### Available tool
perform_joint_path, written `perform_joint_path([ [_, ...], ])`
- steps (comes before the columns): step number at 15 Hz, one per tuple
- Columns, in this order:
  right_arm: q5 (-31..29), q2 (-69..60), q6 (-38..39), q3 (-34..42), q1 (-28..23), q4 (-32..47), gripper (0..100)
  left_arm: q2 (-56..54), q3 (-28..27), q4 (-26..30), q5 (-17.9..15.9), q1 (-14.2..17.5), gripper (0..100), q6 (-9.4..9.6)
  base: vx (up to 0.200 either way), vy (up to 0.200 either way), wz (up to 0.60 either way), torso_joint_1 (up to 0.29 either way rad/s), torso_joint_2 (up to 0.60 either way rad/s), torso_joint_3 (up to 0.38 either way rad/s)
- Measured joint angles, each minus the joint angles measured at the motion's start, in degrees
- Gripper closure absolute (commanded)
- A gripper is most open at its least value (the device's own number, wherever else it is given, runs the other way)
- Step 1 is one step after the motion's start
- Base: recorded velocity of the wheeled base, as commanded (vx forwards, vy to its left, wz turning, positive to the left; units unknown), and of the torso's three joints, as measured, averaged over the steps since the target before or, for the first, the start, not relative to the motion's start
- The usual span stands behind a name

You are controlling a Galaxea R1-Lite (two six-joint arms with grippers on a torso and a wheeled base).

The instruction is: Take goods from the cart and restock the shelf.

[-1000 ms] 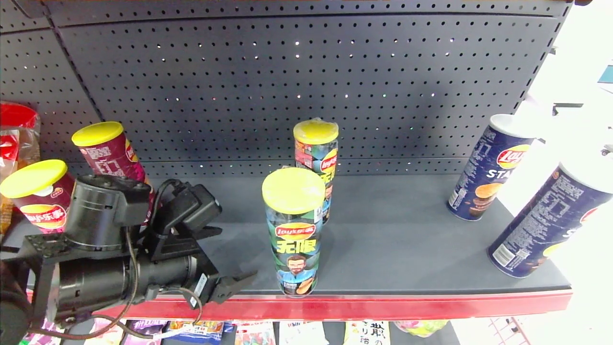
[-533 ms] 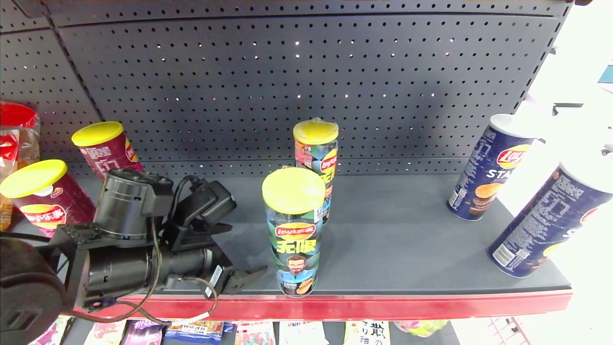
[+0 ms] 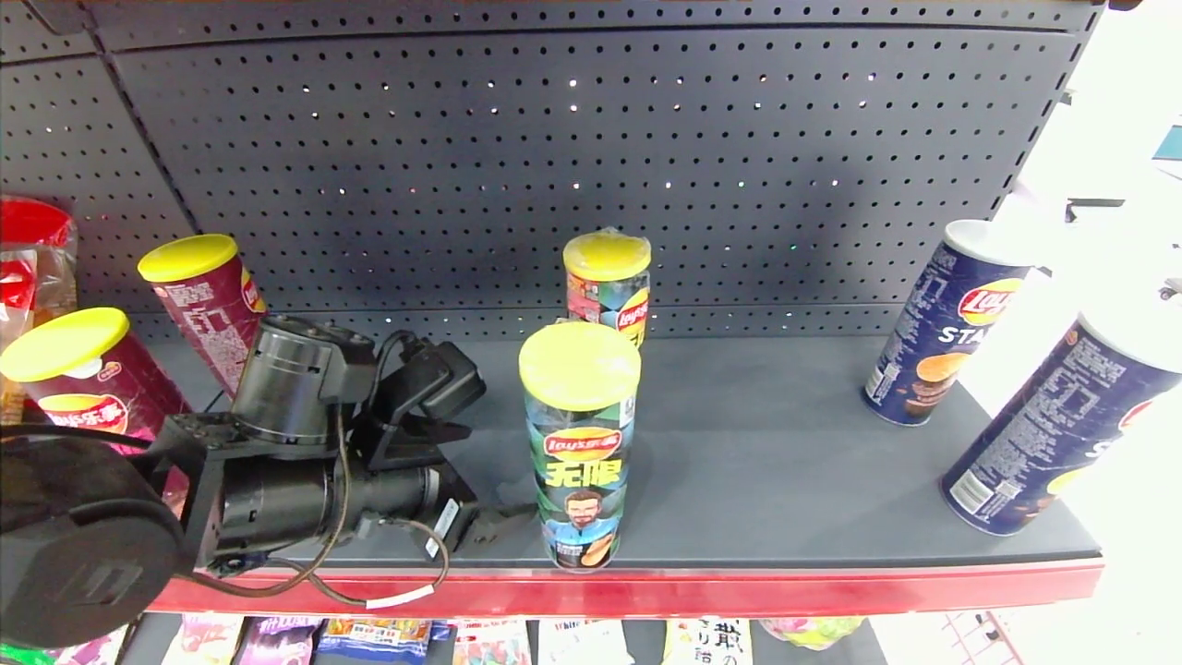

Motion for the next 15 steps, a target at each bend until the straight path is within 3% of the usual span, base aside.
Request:
perform_joint_path([
  [15, -0.11, 0.11, 0.0, 0.02, 0.02, 0.02, 0, 2.47, -2.95, 0.0, 0.07, -0.99, 0, 0.2, 0.0, 0.0, 0.0, 0.0, 0.0, 0.0],
])
